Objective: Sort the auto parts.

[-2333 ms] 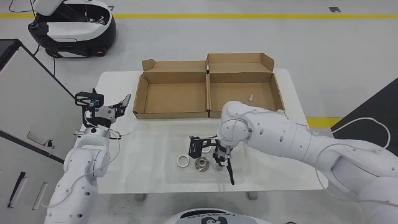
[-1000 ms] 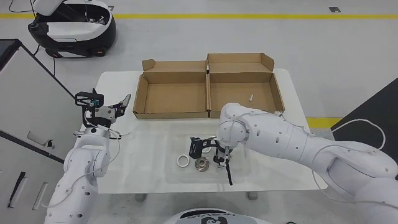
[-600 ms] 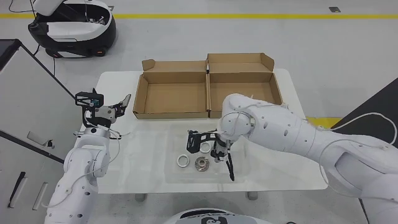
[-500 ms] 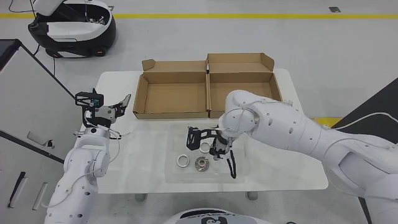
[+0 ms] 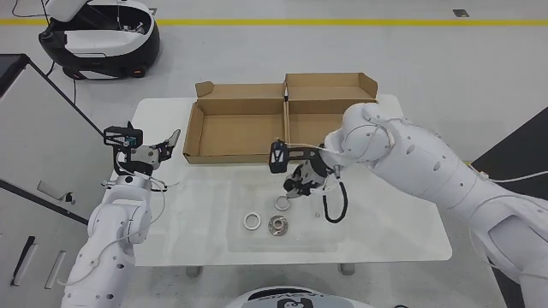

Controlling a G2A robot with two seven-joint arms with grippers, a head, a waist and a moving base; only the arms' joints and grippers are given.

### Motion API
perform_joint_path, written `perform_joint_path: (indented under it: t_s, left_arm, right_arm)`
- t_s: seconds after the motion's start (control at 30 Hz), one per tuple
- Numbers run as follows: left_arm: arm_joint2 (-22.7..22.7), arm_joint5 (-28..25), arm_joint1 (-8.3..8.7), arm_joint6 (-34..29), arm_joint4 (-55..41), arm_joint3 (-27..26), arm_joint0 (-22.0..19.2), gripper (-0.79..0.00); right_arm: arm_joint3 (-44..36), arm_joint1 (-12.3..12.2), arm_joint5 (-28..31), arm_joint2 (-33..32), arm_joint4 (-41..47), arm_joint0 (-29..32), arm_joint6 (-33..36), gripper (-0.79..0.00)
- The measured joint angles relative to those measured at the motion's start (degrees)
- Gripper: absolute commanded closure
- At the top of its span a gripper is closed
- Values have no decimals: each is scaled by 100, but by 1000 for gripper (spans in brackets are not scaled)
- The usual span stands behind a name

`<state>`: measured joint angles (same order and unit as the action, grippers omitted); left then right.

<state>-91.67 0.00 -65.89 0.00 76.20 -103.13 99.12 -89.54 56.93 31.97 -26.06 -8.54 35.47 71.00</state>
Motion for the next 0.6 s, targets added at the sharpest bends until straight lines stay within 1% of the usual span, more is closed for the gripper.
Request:
perform_joint_path:
  t_s: [0.13, 0.27, 0.47, 0.6]
  left_arm:
    - [0, 0, 0, 0, 0, 0, 0, -785]
    - [0, 0, 0, 0, 0, 0, 0, -785]
    - [0, 0, 0, 0, 0, 0, 0, -785]
    - [0, 0, 0, 0, 0, 0, 0, -785]
  right_arm:
    - [348, 106, 263, -71, 249, -173, -275, 0]
    - [769, 318, 584, -4, 596, -482, -477, 0]
    - [1453, 750, 1059, 384, 1111, -966, -928, 0]
    - [1938, 1055, 1485, 698, 1418, -1267, -1354, 0]
